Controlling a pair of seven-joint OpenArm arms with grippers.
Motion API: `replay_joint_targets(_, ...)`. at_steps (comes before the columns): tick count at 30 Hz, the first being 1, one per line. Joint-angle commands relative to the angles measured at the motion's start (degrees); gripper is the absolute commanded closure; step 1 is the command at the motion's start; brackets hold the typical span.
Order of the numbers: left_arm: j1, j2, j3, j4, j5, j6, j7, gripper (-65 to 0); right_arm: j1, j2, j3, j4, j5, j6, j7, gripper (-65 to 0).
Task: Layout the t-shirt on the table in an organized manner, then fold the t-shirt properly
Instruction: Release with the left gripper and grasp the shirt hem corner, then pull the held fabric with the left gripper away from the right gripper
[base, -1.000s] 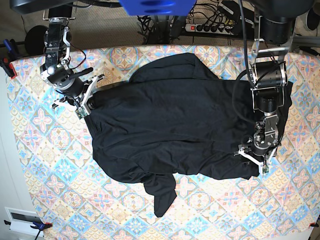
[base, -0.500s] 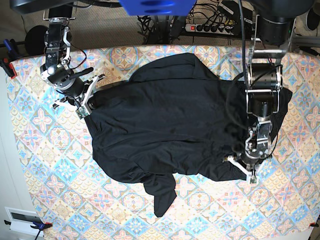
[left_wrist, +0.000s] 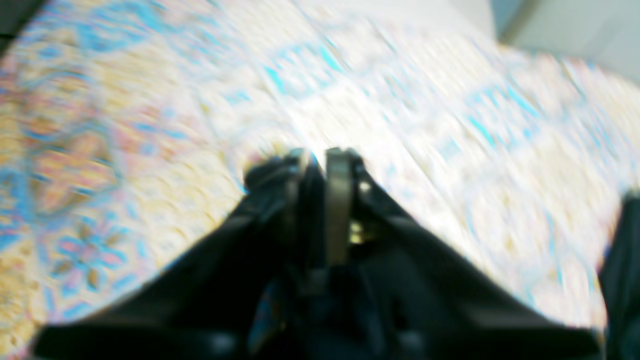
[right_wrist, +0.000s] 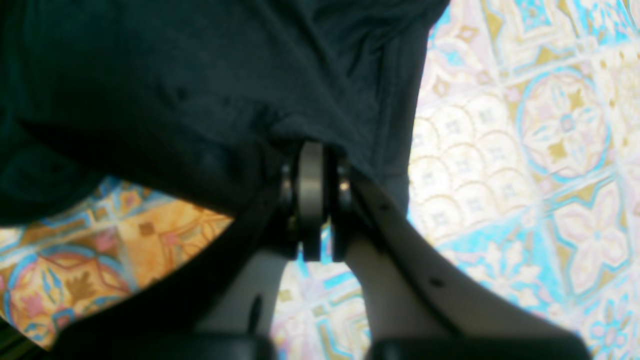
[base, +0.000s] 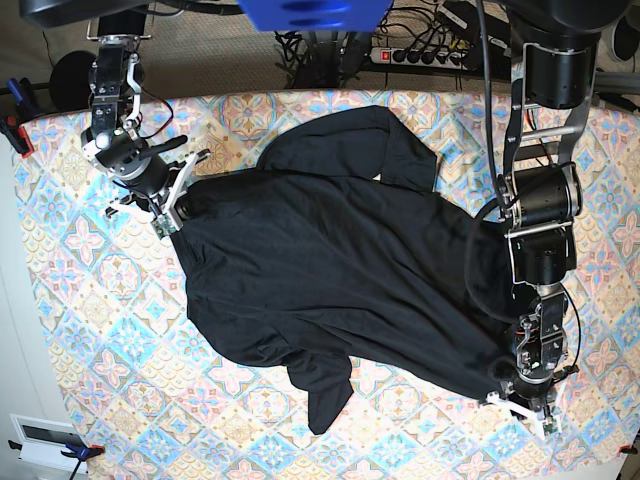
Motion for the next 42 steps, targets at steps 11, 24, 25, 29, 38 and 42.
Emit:
replay_joint_targets(11, 5.0, -3.3, 9.4, 3.1, 3.4, 5.9, 2.4, -25.4, 0.3, 0.6, 0.3, 1.4, 0.5, -0.1, 1.0, 0.0)
replay_joint_targets(24, 35.4, -17.4, 1.1, 37.0, -26.6, 5.9, 25.7, -25.8, 0.7, 0.3, -2.3, 1.1, 0.3, -0.1, 1.0, 0.0)
replay_joint_targets(25, 36.5, -17.4, -1.0, 37.0, -28.2, 5.9, 26.9, -25.9, 0.7, 0.3, -2.5, 1.0, 0.3, -0.1, 1.0, 0.0)
replay_joint_targets(29, 39.9, -17.1, -6.4, 37.0, -32.1, 5.9, 30.2, -25.9, 0.7, 0.3, -2.6, 0.9, 0.3, -0.1, 1.0, 0.0)
replay_joint_targets(38, 43.8, -14.8, -15.6, 36.8, -40.0, 5.9, 30.7, -25.9, 0.7, 0.2, -2.6, 0.9, 0.3, -0.1, 1.0, 0.0)
replay_joint_targets(42, 43.5, -12.3, -16.0, 36.8, -38.2, 5.9, 30.7, -25.9, 0.7, 0.2, -2.6, 1.0, 0.3, -0.1, 1.0, 0.0)
